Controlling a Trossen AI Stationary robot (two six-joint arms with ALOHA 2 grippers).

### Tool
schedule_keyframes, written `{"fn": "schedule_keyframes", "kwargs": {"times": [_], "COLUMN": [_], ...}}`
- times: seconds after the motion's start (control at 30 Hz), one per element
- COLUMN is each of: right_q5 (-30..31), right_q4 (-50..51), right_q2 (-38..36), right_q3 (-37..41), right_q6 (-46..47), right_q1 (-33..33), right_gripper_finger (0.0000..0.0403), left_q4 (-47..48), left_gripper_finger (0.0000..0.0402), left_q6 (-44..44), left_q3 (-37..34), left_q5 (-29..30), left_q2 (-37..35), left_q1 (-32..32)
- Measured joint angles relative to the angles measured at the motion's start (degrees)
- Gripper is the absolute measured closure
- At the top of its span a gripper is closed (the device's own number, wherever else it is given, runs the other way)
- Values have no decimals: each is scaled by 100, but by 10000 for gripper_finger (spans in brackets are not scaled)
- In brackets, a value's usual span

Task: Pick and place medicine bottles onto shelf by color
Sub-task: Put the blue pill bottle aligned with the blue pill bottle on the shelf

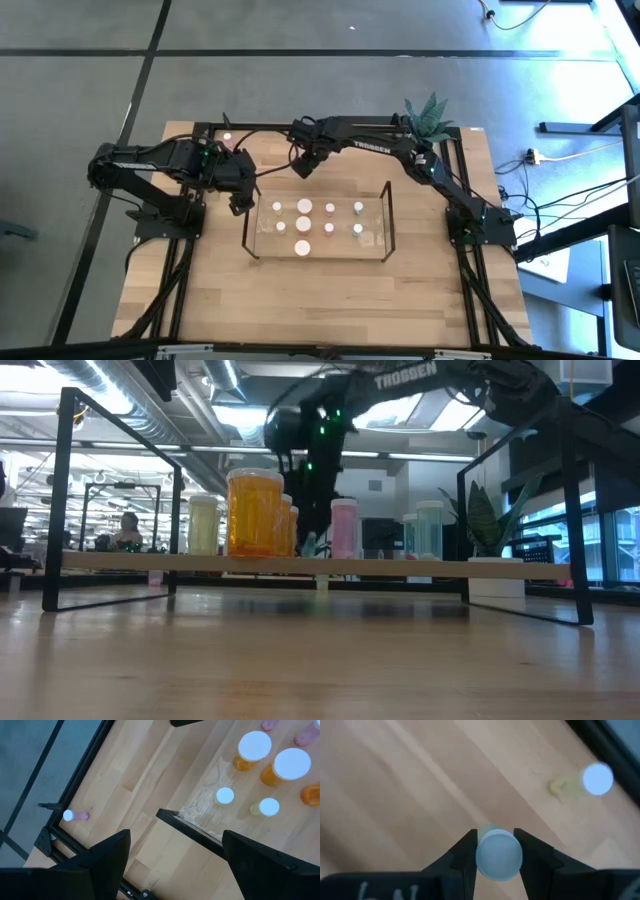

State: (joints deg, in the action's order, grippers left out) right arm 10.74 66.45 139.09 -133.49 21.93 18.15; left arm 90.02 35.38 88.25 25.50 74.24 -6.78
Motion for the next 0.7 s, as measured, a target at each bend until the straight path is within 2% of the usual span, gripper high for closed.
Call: {"fn": "schedule_keyframes", "kwargs": {"times": [0.13, 0.53, 0.7], "right_q5": [-22, 317, 175], "right_q4": [-17, 1043, 1437], "right_q2": [-259, -1289, -1734], "right_q3": [-42, -83, -76], "right_q6": [-304, -684, -1128], "right_q1": [-156, -715, -1064], "right_gripper_finger": [282, 282, 282], "left_q4": [-2, -2, -3], "left_gripper_finger": [92, 92, 92], "left_q6": [0, -1, -202], "left_q3": [-2, -2, -2], "left_q5": [0, -1, -4], "left_q2": [0, 0, -2], "left_q1": [1, 1, -1]}}
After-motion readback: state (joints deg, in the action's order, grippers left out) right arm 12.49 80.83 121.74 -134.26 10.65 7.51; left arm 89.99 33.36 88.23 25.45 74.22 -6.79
